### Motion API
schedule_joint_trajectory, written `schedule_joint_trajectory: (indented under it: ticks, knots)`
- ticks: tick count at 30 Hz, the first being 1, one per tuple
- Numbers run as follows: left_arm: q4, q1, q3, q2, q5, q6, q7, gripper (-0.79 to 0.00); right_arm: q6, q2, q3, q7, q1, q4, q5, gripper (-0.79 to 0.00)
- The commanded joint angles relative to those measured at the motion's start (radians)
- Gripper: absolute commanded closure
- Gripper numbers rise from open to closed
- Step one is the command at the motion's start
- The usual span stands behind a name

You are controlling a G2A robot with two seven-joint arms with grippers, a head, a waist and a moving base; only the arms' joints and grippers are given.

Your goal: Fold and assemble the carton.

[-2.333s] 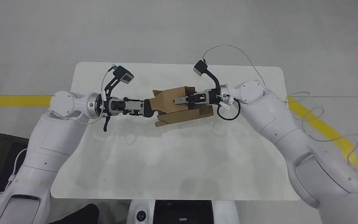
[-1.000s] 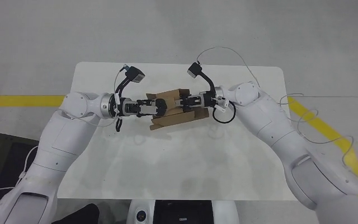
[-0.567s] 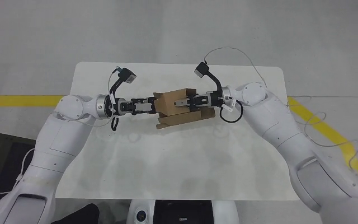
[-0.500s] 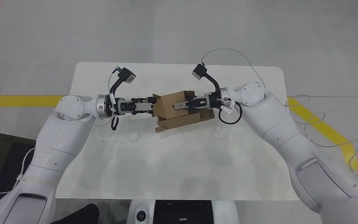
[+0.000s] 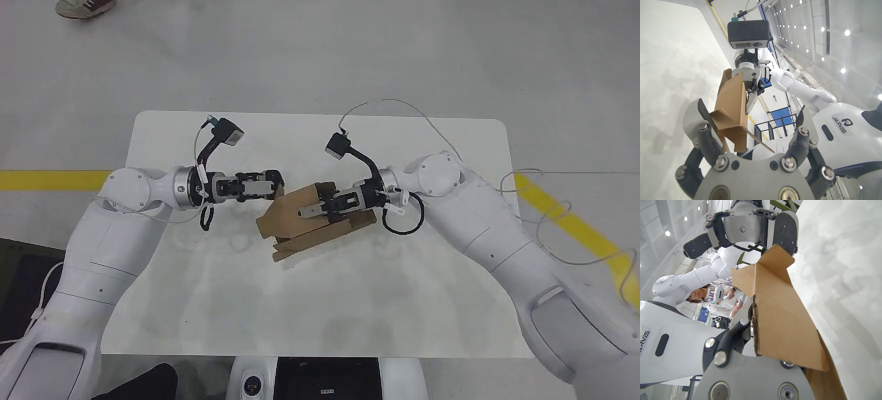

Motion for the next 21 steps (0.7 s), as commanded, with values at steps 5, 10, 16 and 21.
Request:
schedule_joint_trajectory:
  ticks: [5,10,16,21]
  knots:
    - [-0.013,0.006,0.008,-0.001,0.004,0.006,-0.006,-0.785,-0.007,-0.013,-0.026,-0.007,0.012,0.009,0.012,0.0]
    - [-0.012,0.006,0.007,-0.002,0.001,0.006,-0.006,-0.785,-0.016,-0.015,-0.031,-0.016,0.022,0.034,0.022,0.0]
    - [0.009,-0.001,-0.009,0.001,0.02,-0.01,0.01,-0.785,-0.046,-0.002,-0.006,-0.046,0.026,0.069,0.032,0.0]
    - [0.008,0.001,-0.019,0.002,0.023,-0.015,0.015,-0.785,-0.074,0.014,0.024,-0.074,0.028,0.09,0.024,0.0]
